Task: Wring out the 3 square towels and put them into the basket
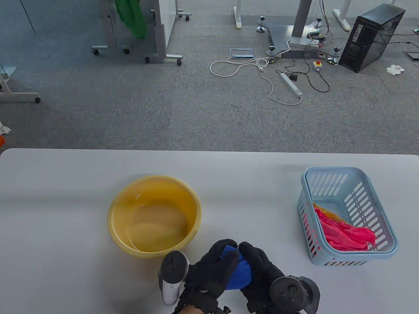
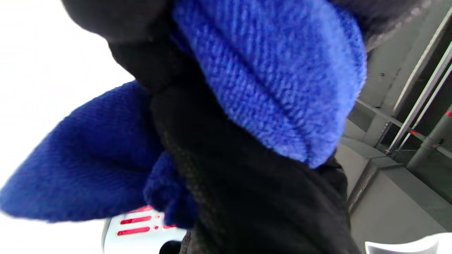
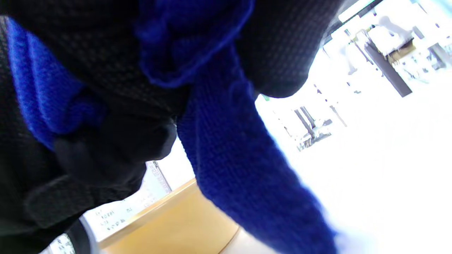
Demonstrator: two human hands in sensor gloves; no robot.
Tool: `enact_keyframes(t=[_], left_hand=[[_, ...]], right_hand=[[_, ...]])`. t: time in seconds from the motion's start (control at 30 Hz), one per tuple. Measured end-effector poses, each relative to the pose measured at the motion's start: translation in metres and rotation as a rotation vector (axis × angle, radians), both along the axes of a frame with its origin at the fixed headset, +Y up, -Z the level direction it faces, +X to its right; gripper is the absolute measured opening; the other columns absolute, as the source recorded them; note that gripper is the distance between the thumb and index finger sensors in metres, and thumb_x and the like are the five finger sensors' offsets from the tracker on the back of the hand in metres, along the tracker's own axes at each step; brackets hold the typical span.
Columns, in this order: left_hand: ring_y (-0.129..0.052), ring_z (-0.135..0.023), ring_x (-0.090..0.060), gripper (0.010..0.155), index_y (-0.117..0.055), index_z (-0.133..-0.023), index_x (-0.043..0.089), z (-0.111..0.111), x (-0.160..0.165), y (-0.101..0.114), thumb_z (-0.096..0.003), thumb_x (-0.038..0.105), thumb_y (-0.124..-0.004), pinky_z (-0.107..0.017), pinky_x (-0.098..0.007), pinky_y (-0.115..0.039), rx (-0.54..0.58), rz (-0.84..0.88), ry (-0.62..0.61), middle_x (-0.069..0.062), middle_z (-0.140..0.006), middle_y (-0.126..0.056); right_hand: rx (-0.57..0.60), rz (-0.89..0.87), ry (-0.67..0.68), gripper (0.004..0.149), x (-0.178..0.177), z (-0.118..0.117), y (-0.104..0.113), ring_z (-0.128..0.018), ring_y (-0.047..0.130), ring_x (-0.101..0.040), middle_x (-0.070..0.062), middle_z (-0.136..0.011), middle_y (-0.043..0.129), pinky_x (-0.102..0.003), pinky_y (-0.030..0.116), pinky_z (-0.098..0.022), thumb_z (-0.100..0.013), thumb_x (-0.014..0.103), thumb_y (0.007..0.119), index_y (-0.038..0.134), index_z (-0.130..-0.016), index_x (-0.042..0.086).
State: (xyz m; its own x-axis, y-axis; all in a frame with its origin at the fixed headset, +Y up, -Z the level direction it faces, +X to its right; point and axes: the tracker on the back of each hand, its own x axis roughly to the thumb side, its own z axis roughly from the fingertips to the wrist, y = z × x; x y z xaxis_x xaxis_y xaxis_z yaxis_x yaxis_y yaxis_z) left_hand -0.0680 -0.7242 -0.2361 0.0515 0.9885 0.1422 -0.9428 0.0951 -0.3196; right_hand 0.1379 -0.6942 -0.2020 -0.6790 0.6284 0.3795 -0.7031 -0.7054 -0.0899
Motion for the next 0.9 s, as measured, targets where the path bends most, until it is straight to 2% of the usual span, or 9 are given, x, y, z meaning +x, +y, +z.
enact_keyframes(t=[0.3,0.57,0.83,0.9], left_hand=[[-0.097,-0.030,-0.035,0.060,-0.075,-0.101,0.022,0.000,-0.003,0.013,-0.0554,0.062,-0.079,-0.012,-0.030,-0.085,0.171,-0.129,0.035,-0.021,-0.080,-0.087],[-0.098,-0.025,-0.034,0.060,-0.079,-0.096,0.018,-0.001,-0.002,0.017,-0.0543,0.061,-0.079,-0.007,-0.030,-0.084,0.250,-0.187,0.018,-0.022,-0.073,-0.090],[-0.098,-0.020,-0.034,0.059,-0.083,-0.092,0.016,0.000,-0.003,0.023,-0.0532,0.060,-0.080,-0.003,-0.029,-0.083,0.332,-0.226,0.008,-0.022,-0.067,-0.093],[-0.097,-0.017,-0.034,0.058,-0.085,-0.089,0.015,-0.001,-0.004,0.024,-0.0525,0.060,-0.081,-0.002,-0.030,-0.082,0.353,-0.202,0.003,-0.022,-0.064,-0.094]], right_hand=[[-0.232,-0.252,0.113,0.097,0.005,-0.011,-0.015,-0.050,0.099,-0.030,-0.024,-0.099,0.072,-0.027,0.092,-0.030,-0.036,0.027,0.110,0.048,-0.110,0.016],[-0.387,-0.312,0.194,0.096,0.009,-0.017,-0.023,-0.041,0.102,-0.027,-0.021,-0.082,0.086,-0.025,0.092,-0.023,-0.035,0.030,0.111,0.052,-0.109,0.013],[-0.544,-0.405,0.304,0.100,0.006,-0.021,-0.032,-0.036,0.101,-0.025,-0.019,-0.077,0.088,-0.023,0.091,-0.021,-0.036,0.032,0.110,0.046,-0.111,0.011],[-0.640,-0.466,0.372,0.101,0.004,-0.023,-0.038,-0.036,0.101,-0.024,-0.018,-0.076,0.088,-0.023,0.091,-0.021,-0.037,0.033,0.109,0.044,-0.111,0.009]])
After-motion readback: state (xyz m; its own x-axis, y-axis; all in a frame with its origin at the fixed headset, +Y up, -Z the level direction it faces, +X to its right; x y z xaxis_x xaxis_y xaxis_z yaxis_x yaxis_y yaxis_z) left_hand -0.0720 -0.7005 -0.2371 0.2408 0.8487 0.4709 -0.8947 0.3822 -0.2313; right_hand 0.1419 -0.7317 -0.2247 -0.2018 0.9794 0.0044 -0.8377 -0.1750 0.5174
